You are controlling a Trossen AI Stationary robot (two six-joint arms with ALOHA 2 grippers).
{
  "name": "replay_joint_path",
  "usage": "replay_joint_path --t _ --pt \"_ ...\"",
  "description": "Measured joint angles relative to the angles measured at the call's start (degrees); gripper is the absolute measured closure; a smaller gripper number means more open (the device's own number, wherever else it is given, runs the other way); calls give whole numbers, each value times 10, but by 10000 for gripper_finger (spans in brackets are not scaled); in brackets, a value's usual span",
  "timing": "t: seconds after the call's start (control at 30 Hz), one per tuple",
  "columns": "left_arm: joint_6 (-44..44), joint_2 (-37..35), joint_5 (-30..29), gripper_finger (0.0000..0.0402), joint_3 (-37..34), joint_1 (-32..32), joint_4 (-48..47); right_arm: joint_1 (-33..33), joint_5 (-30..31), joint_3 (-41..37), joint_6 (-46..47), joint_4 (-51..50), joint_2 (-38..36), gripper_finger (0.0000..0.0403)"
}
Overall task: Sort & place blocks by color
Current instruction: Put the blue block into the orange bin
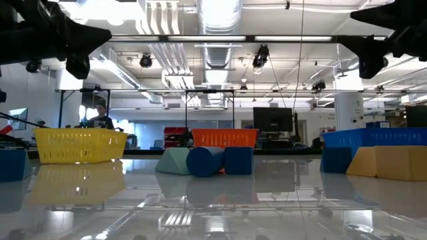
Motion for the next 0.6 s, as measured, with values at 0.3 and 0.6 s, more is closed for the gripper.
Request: replay_joint_path --t 0.3,0.6 --pt "-36 0 0 391 0 0 109 0 18 0 -30 63 11 174" --pt "-78 24 0 391 -12 -1 103 -1 102 0 -98 66 26 174"
